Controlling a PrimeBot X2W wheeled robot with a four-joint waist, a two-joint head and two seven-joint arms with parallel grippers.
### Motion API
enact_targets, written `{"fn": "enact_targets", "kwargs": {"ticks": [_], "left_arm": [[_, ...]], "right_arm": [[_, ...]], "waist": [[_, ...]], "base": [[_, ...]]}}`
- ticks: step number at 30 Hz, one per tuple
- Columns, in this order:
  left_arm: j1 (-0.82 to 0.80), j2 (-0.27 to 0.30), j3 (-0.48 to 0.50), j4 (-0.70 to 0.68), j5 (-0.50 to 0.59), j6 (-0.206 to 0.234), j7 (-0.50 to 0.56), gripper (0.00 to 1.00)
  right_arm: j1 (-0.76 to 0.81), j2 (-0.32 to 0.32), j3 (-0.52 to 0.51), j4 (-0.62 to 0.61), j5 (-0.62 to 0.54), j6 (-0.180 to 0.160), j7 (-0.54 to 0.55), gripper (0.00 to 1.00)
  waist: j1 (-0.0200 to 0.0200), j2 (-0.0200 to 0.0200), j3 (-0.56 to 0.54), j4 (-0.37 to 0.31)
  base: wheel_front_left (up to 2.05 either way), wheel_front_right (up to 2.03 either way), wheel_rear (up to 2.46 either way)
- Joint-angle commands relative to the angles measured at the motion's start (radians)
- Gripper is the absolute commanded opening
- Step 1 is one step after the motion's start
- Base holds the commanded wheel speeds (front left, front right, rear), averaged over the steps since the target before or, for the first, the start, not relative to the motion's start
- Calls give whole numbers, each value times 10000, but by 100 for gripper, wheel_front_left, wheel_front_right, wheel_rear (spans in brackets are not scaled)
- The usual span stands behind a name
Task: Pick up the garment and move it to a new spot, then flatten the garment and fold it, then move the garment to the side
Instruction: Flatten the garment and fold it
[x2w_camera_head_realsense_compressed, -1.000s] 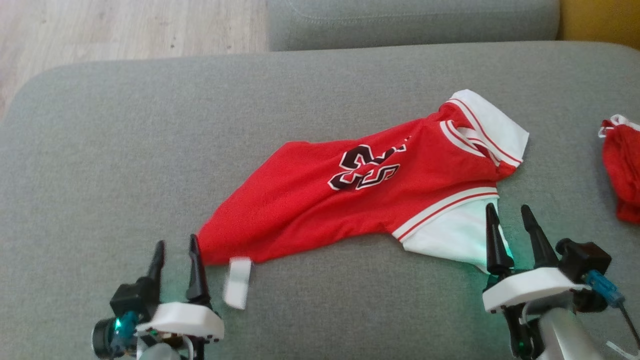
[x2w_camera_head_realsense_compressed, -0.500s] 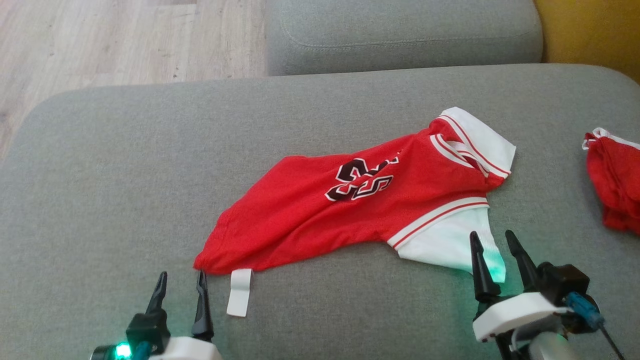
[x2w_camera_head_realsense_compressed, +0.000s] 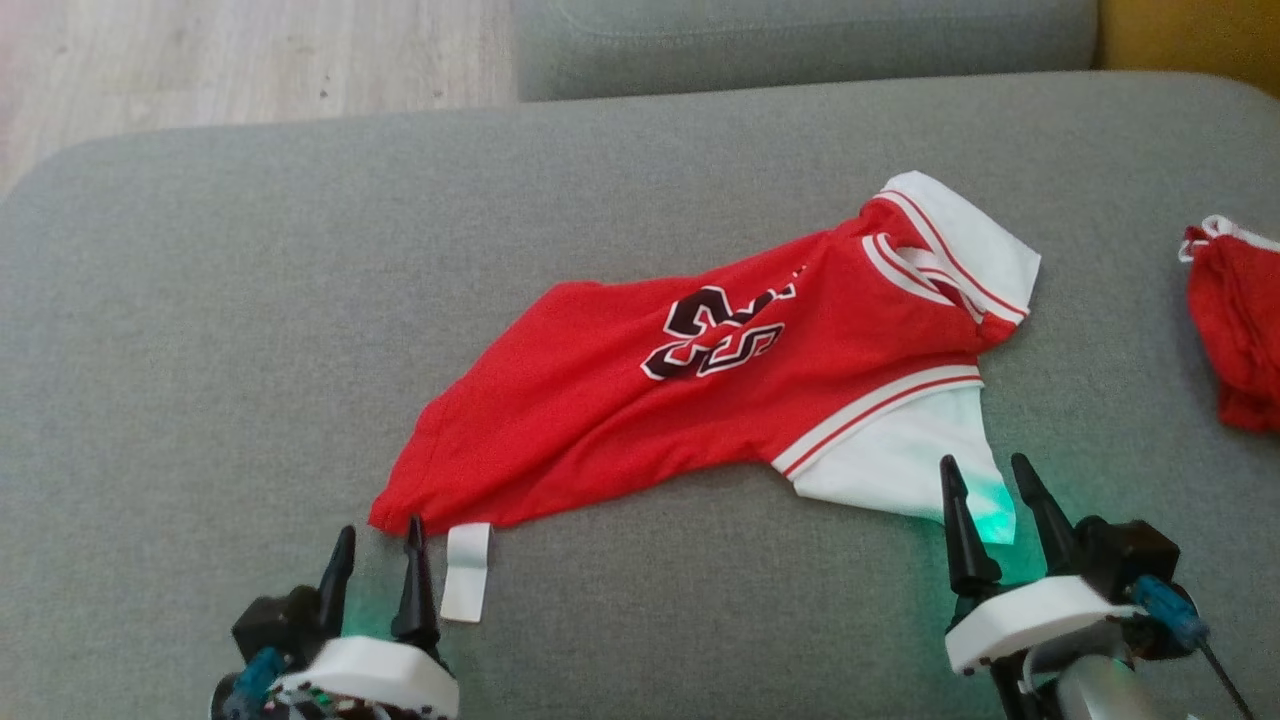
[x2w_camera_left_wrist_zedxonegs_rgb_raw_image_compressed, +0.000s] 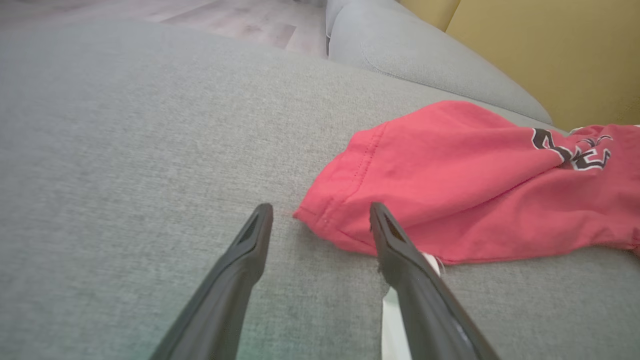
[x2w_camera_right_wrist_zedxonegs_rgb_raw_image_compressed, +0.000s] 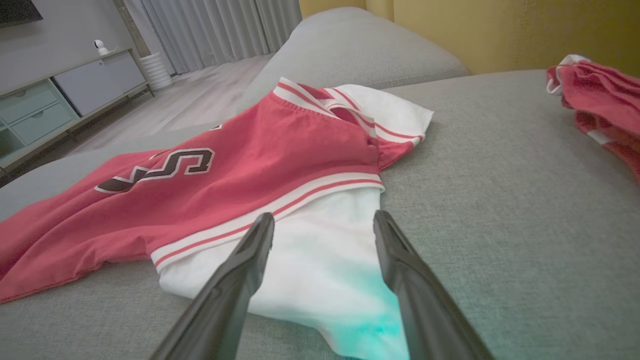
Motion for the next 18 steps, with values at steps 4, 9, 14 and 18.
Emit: {"fn": "enact_targets", "kwargs": {"ticks": [4, 9, 14, 18], "left_arm": [[-555, 102, -73, 94, -624, -197, -53, 100], [-805, 102, 7, 404, -1364, -264, -53, 100], [-1030, 102, -97, 849, -2066, -393, -53, 100], [-1213, 102, -196, 835, -2302, -483, -53, 100]], "right_arm": [[-454, -27, 219, -301, -3, 35, -38, 100], [-560, -26, 200, -320, -18, 35, -38, 100], [-631, -26, 213, -361, -26, 35, -38, 100], [-675, -26, 228, -383, -44, 35, -38, 100]], "waist": [[-1, -1, 256, -140], [-1, -1, 425, -199], [-1, -1, 560, -261], [-1, -1, 660, -302]], "base": [[0, 0, 0], [0, 0, 0], [0, 0, 0], [0, 0, 0]]}}
